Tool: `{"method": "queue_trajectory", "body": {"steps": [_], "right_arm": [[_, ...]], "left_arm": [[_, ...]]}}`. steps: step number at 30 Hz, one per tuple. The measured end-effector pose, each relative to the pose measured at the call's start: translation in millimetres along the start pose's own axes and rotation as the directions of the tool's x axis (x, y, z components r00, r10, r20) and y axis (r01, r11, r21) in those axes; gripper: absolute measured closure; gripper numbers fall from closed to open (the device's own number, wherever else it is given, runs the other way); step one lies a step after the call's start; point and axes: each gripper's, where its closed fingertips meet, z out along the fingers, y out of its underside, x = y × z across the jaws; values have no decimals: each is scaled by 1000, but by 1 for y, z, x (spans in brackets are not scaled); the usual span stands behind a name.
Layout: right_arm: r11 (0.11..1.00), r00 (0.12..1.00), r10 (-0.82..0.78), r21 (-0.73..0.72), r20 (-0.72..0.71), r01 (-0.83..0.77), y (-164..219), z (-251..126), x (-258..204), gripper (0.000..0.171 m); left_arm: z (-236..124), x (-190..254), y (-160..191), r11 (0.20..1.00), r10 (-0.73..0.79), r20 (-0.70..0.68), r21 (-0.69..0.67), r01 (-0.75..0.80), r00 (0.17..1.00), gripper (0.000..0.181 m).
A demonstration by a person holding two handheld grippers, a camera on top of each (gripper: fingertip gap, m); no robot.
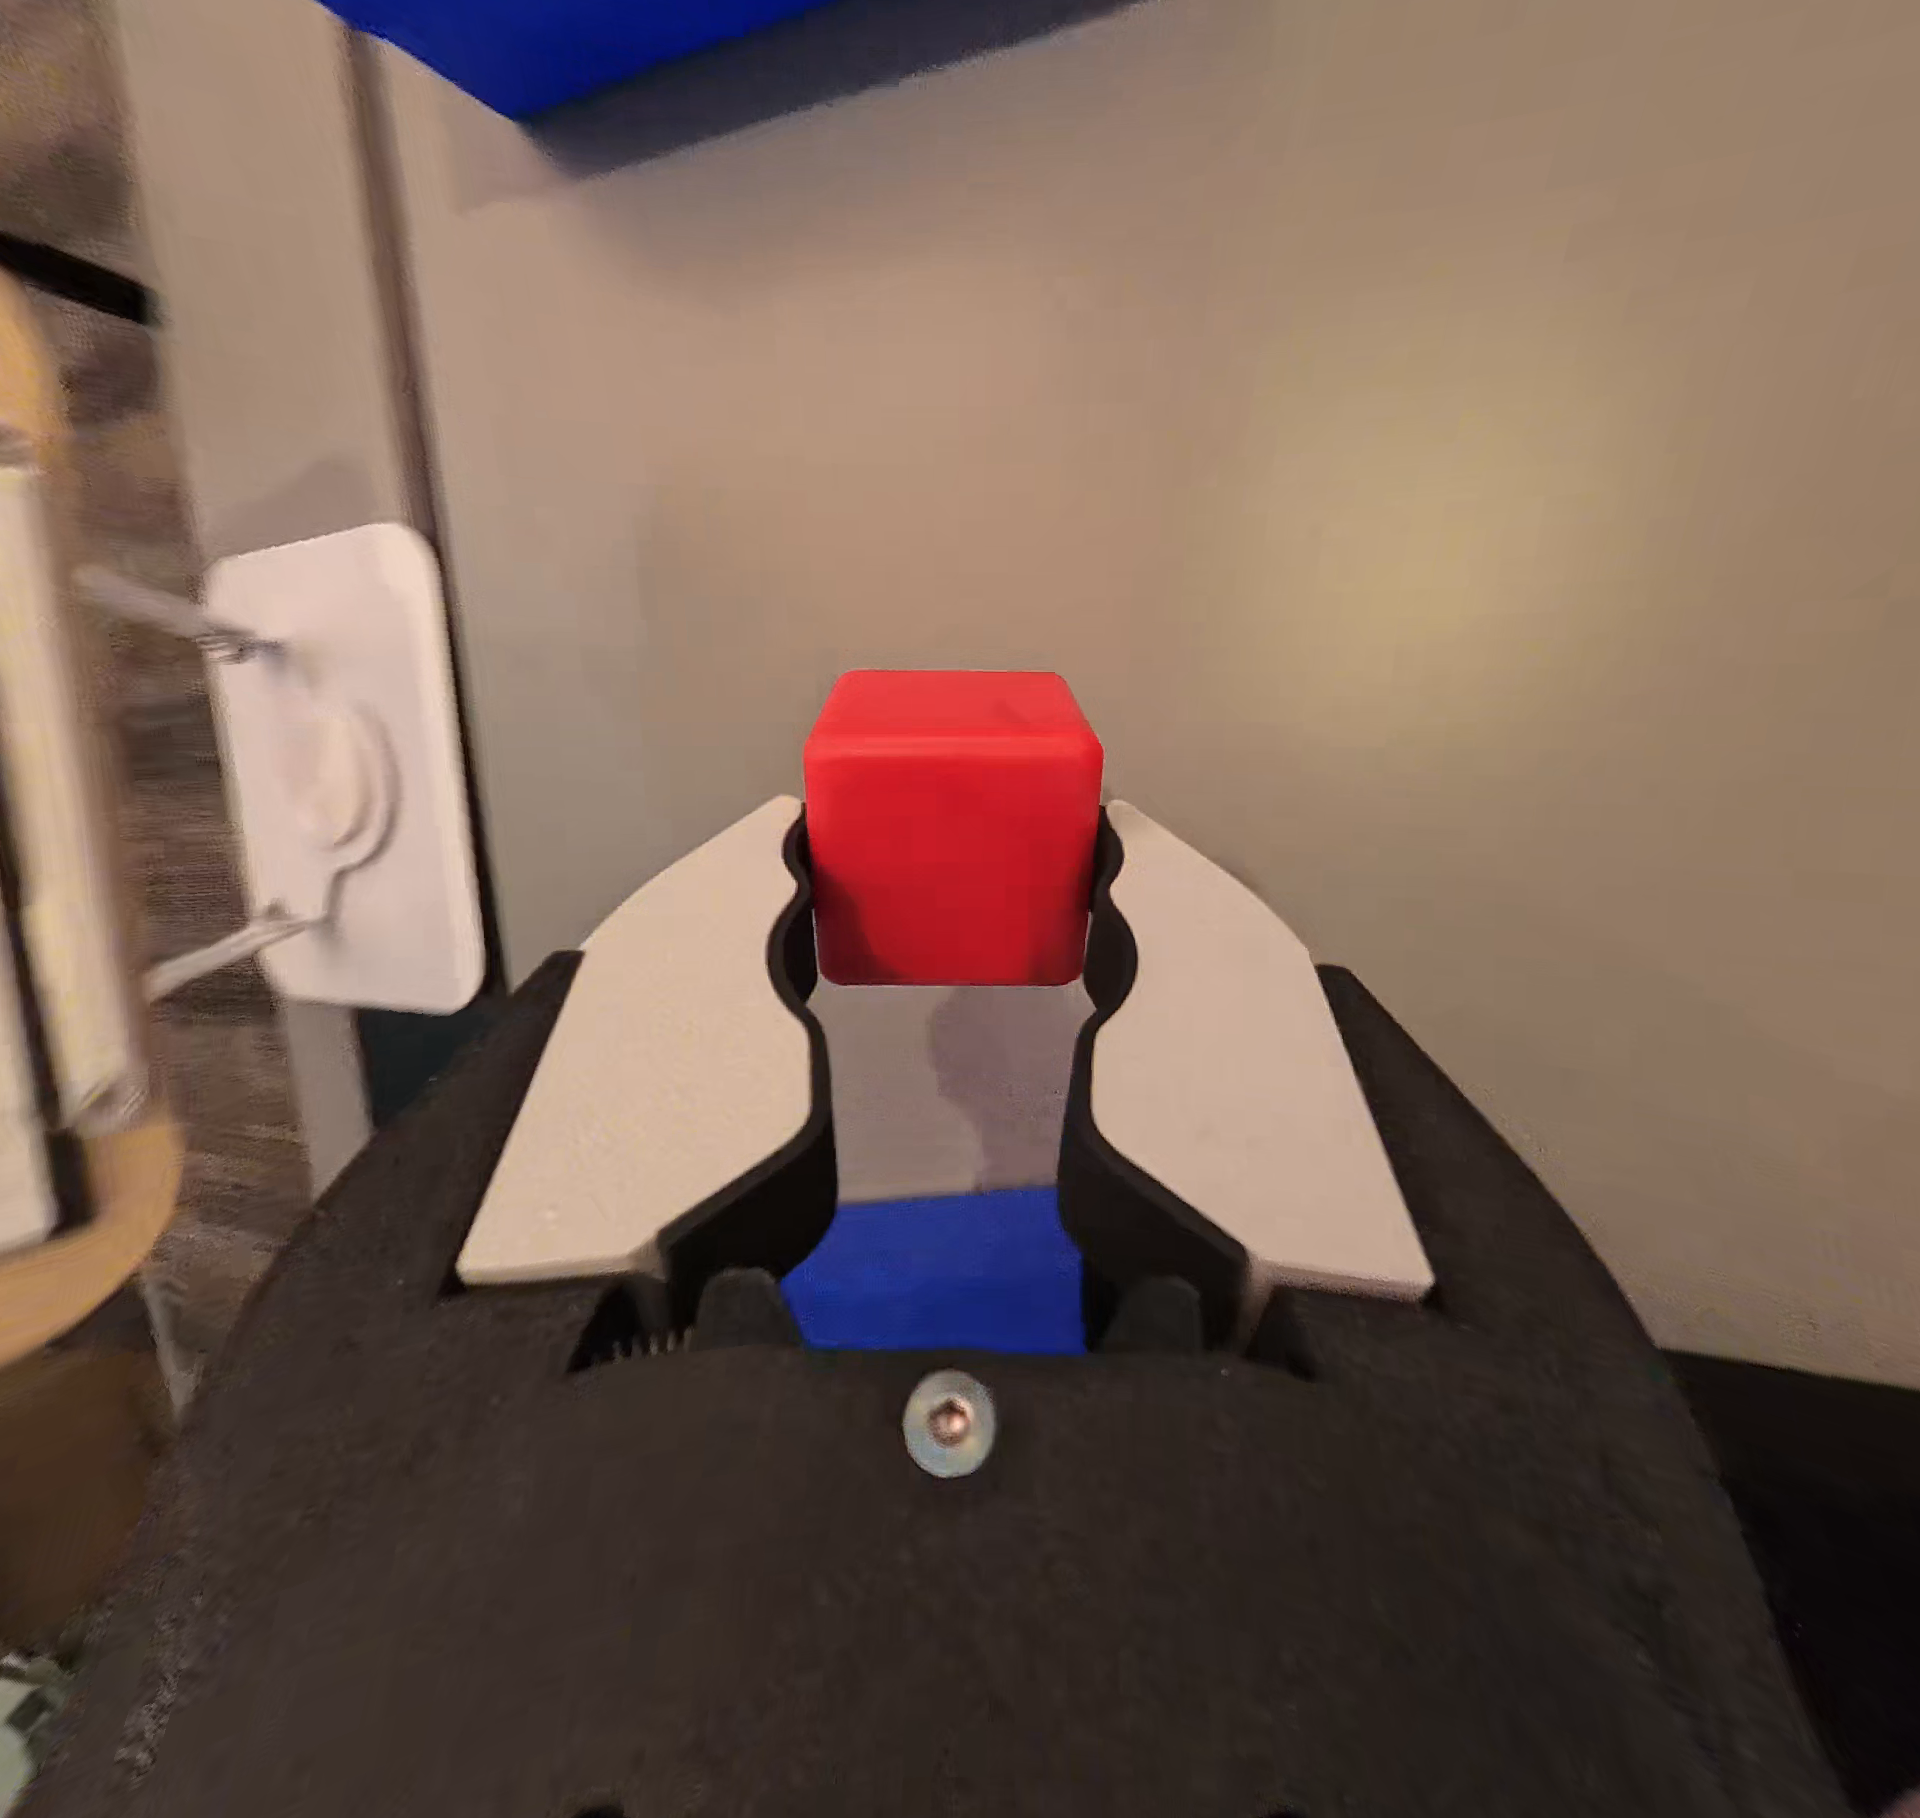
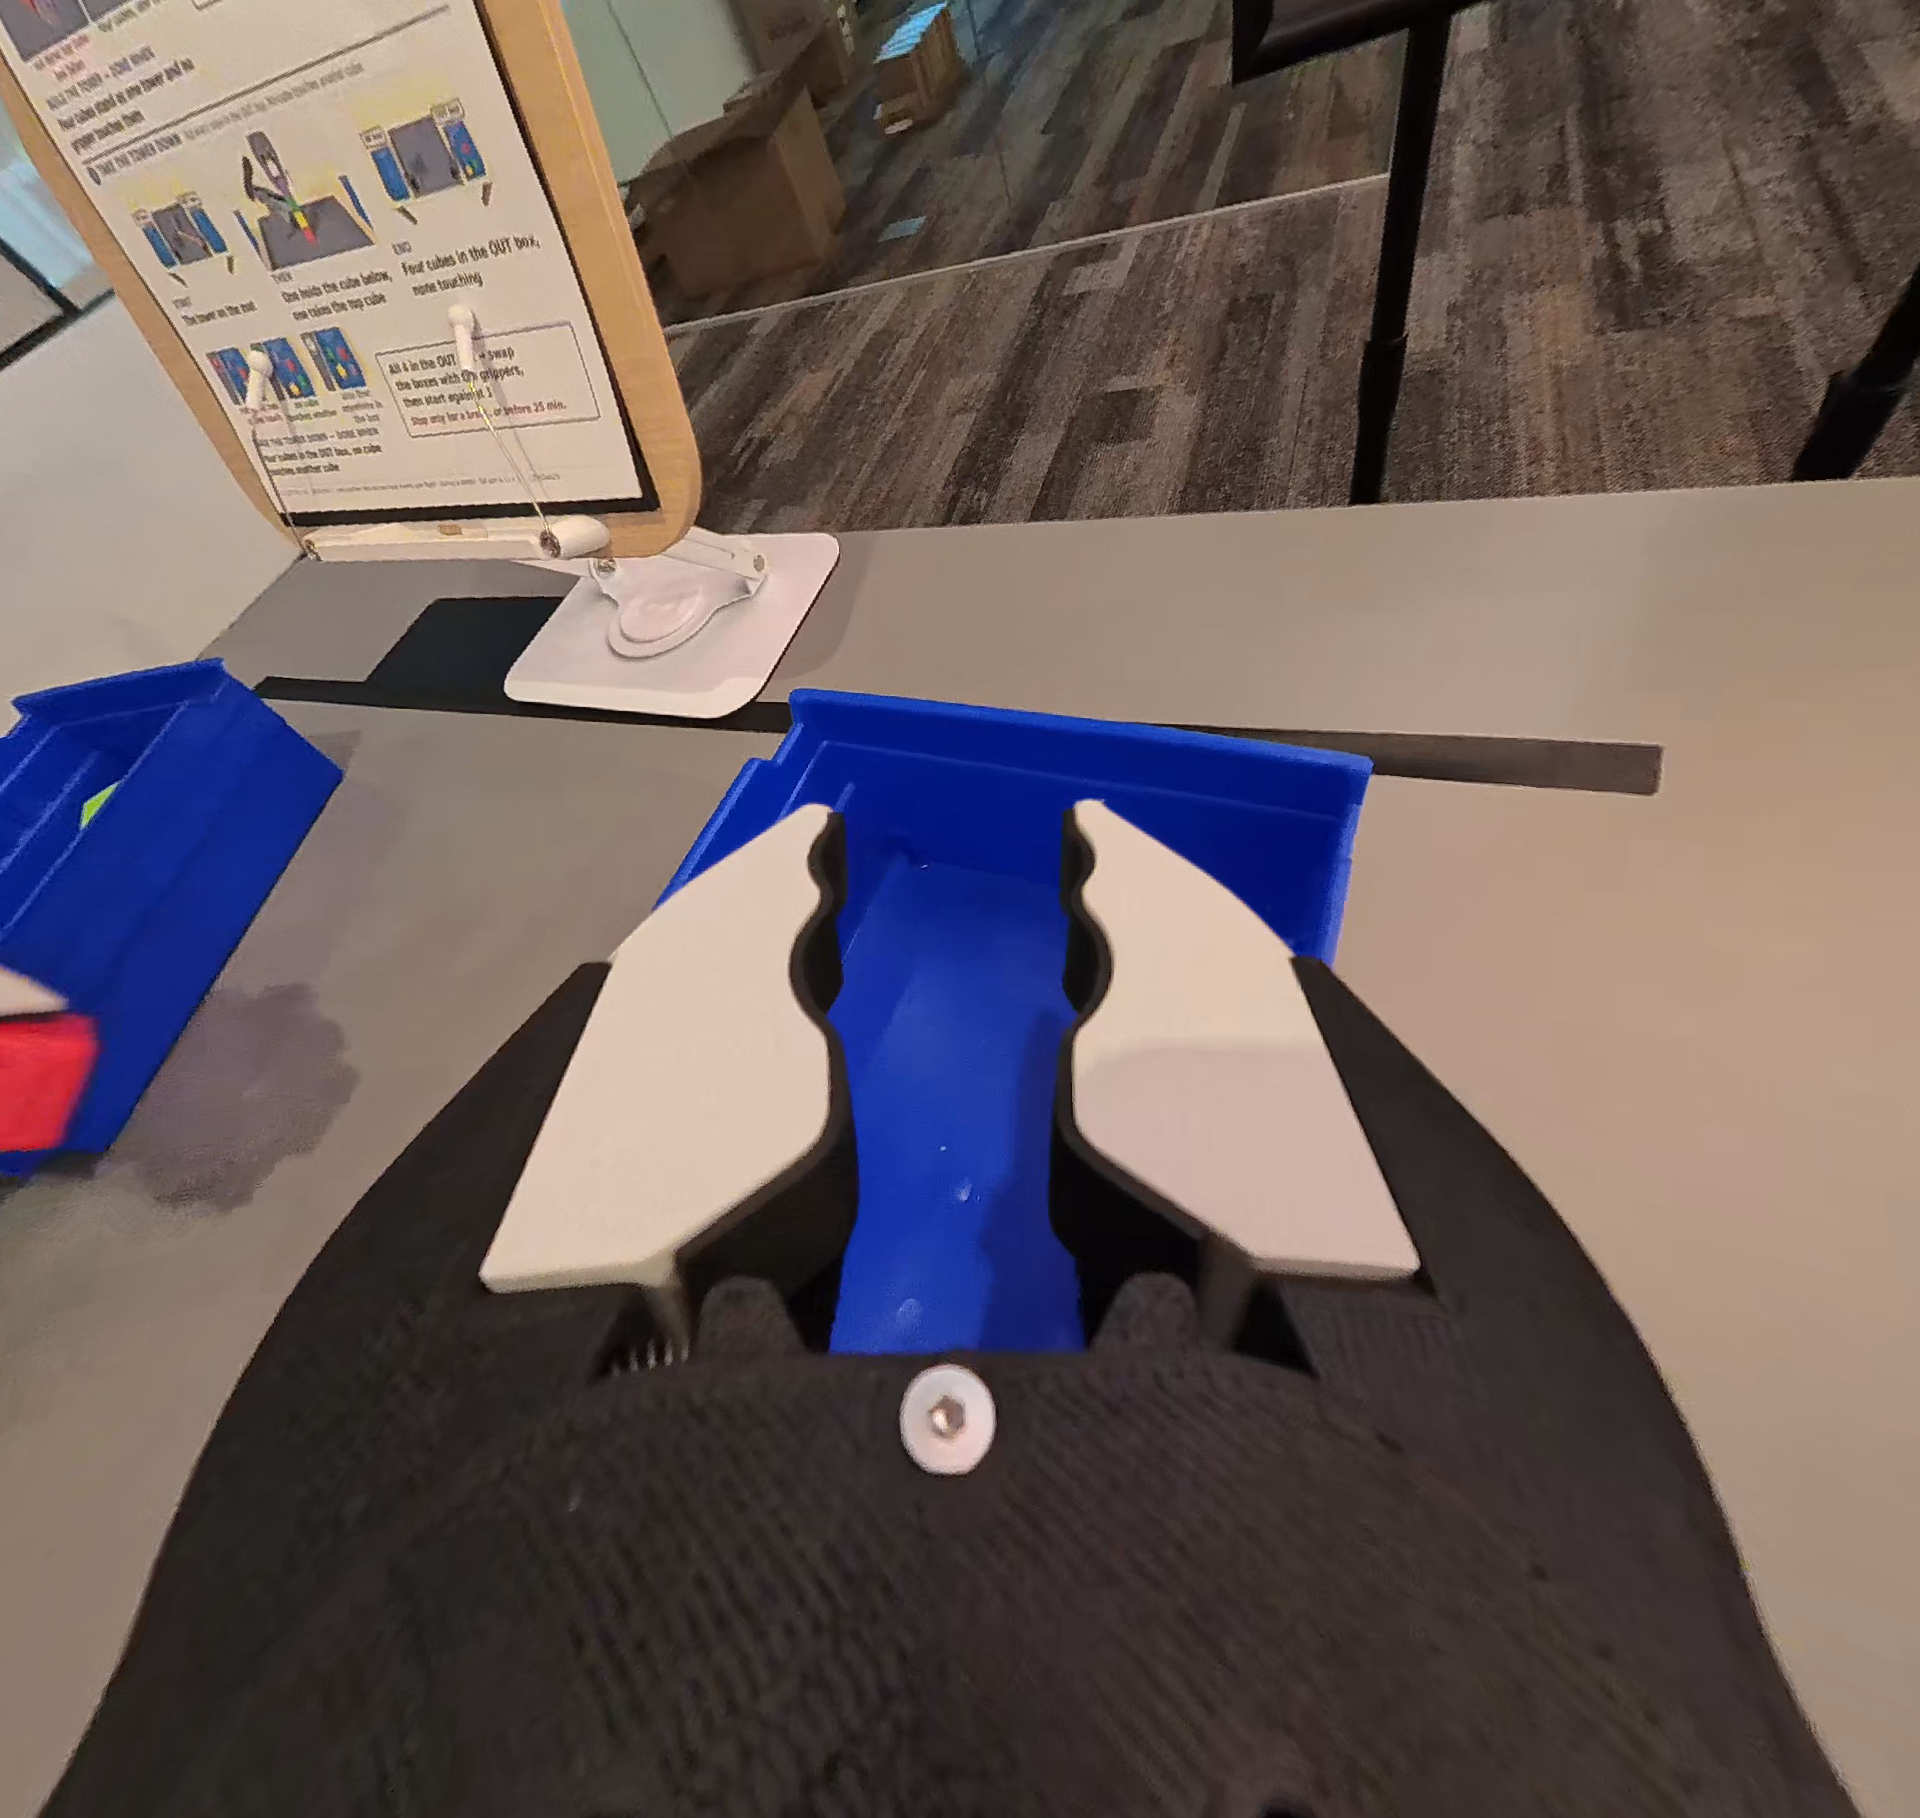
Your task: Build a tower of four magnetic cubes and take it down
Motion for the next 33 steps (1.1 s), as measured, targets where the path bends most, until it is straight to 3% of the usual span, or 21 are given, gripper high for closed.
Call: {"method": "queue_trajectory", "body": {"steps": [2, 6, 10, 13, 17, 25, 29, 33], "right_arm": [[1000, 1000, 5, -22, 9, -5, 5, 4, 0, 130], [999, 999, 16, -35, 38, -15, 8, 12, -5, 129], [999, 992, 40, -22, 121, -38, 5, 18, -18, 129], [999, 995, 17, -35, 95, -14, 7, 19, -16, 129], [999, 999, 14, -50, 33, -12, 9, 19, -5, 129], [999, 999, 16, -38, 42, -14, 10, 16, 1, 125], [993, 997, -73, 92, 41, 69, -11, 1, -3, 118], [944, 981, -159, 307, 107, 120, -42, -25, -26, 116]], "left_arm": [[37, -1, -10, 998, -8, -103, -67, 1, 995, 132], [89, -10, -14, 990, -37, -171, -138, 14, 985, 132], [116, -20, -5, 975, -91, -170, -216, 53, 981, 132], [127, -19, 3, 965, -120, -198, -255, 67, 973, 132], [132, -17, 11, 953, -110, -213, -300, 42, 971, 132], [140, -17, 8, 952, -163, -222, -290, 94, 961, 132], [126, -25, 1, 966, -150, -185, -238, 104, 971, 126], [73, -38, -21, 988, -152, -85, -20, 150, 985, 124]]}}
